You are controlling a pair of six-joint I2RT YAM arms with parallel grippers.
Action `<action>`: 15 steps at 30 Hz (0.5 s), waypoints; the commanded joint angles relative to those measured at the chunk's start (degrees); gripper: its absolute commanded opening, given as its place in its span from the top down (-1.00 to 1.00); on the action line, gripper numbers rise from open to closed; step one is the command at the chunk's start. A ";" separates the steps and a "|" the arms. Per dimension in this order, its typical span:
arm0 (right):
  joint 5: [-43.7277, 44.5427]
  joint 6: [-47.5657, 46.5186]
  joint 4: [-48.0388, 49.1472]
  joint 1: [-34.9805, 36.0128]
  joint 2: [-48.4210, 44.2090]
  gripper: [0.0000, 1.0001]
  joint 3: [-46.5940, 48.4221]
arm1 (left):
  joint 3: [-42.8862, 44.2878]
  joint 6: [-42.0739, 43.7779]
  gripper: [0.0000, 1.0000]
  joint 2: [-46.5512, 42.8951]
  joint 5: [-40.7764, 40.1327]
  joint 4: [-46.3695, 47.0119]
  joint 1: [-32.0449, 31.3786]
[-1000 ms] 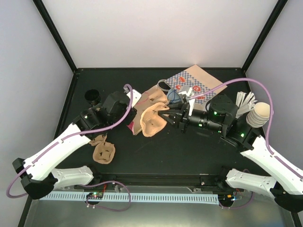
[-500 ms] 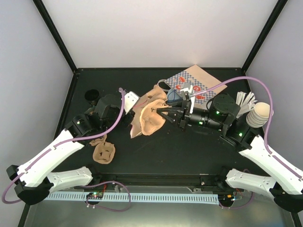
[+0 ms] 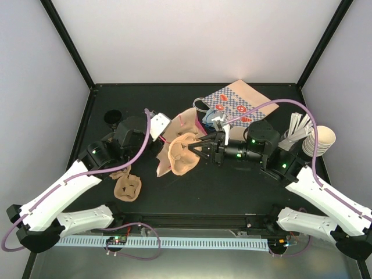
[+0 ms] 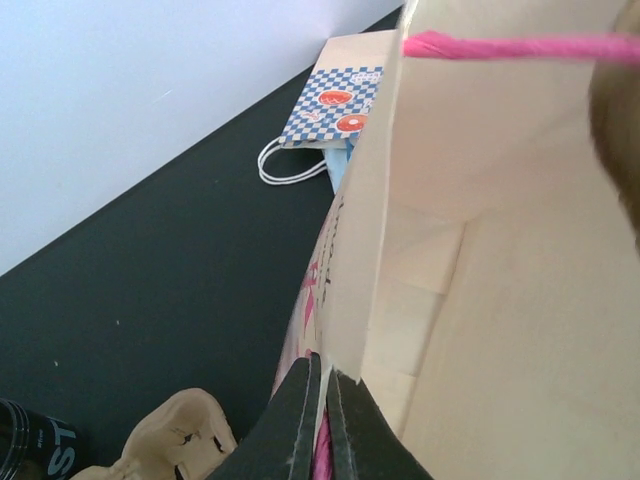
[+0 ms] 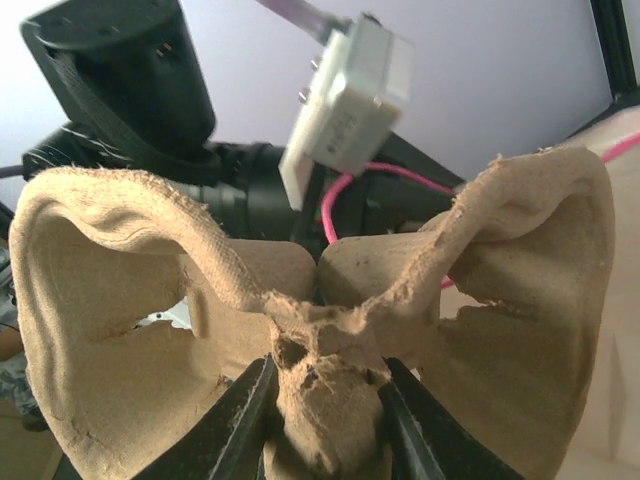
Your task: Pack the takeout coffee
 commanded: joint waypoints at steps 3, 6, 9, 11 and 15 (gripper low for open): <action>2.24 0.10 -4.79 -0.25 -1.17 0.46 -2.31 | 0.55 0.45 0.97 -1.61 2.55 1.97 -0.31; 4.20 -1.68 -8.06 -0.25 -1.09 0.48 -2.35 | 0.60 0.51 0.97 -1.27 3.22 1.63 -0.36; 5.36 -3.25 -10.20 -0.21 -0.90 0.50 -2.15 | 0.60 0.64 0.96 -0.80 4.56 1.34 -0.35; 6.04 -4.12 -11.23 -0.28 -0.56 0.50 -1.90 | 0.75 0.80 0.97 -0.28 5.88 1.08 -0.32; 7.03 -5.44 -13.09 -0.27 1.02 0.50 -0.80 | 1.36 1.10 0.96 1.41 8.74 0.24 -0.33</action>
